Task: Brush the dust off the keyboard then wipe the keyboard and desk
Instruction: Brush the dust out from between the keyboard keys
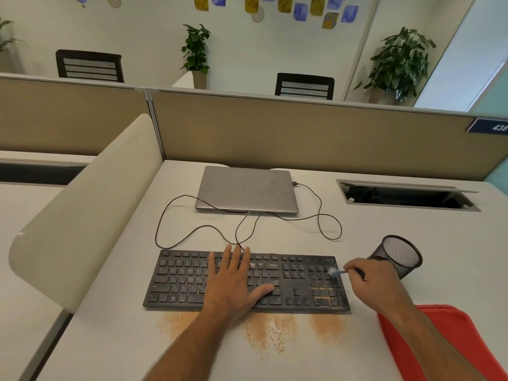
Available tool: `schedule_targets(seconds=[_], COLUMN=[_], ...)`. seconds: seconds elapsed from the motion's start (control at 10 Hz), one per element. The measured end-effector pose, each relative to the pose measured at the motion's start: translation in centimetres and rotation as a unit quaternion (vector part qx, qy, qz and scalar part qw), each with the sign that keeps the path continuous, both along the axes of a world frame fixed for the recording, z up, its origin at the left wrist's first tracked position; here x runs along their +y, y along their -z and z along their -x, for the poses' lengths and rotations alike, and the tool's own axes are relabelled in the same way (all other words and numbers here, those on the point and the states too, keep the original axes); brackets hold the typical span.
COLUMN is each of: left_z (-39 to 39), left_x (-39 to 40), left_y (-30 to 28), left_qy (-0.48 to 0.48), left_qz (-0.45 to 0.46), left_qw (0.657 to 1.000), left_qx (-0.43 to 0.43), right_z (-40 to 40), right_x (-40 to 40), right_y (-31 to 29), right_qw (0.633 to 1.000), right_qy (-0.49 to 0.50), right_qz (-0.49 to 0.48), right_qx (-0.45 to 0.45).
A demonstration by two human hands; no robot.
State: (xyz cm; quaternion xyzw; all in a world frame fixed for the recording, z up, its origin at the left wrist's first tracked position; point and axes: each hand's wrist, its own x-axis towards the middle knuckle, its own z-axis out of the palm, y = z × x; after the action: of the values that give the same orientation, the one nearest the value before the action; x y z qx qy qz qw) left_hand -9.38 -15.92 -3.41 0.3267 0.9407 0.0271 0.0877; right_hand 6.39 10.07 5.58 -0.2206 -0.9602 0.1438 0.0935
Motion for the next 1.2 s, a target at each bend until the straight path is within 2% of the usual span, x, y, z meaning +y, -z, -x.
schedule_targets(seconds=[0.1, 0.2, 0.3, 0.4, 0.5, 0.6, 0.9, 1.1, 1.2], left_z=[0.1, 0.1, 0.0, 0.0, -0.1, -0.1, 0.0, 0.0, 0.0], left_x=[0.0, 0.0, 0.0, 0.0, 0.0, -0.1, 0.0, 0.0, -0.1], left_y=[0.0, 0.0, 0.0, -0.1, -0.1, -0.2, 0.0, -0.1, -0.1], left_qy=[-0.001, 0.0, 0.0, 0.001, 0.0, 0.001, 0.003, 0.002, 0.003], left_qz=[0.0, -0.003, -0.006, -0.002, -0.001, -0.003, 0.001, -0.001, -0.001], left_qw=[1.0, 1.0, 1.0, 1.0, 1.0, 1.0, 1.0, 1.0, 1.0], left_qx=[0.0, 0.0, 0.004, 0.004, 0.004, 0.001, 0.001, 0.001, 0.0], right_z=[0.0, -0.3, -0.9, -1.2, -1.8, -2.3, -1.8, -1.9, -2.1], right_x=[-0.3, 0.0, 0.0, -0.5, -0.8, -0.9, -1.0, -1.4, -1.2], right_y=[0.2, 0.0, 0.2, 0.2, 0.0, -0.1, 0.3, 0.3, 0.3], right_qw=[0.997, 0.995, 0.999, 0.998, 0.995, 0.996, 0.994, 0.992, 0.992], right_qy=[-0.029, -0.04, -0.03, -0.043, -0.068, -0.059, -0.033, -0.103, -0.103], right_qz=[-0.02, -0.025, 0.009, 0.025, 0.031, 0.056, 0.066, 0.073, 0.077], right_qx=[-0.069, -0.092, -0.042, -0.036, -0.073, -0.049, 0.08, -0.009, 0.004])
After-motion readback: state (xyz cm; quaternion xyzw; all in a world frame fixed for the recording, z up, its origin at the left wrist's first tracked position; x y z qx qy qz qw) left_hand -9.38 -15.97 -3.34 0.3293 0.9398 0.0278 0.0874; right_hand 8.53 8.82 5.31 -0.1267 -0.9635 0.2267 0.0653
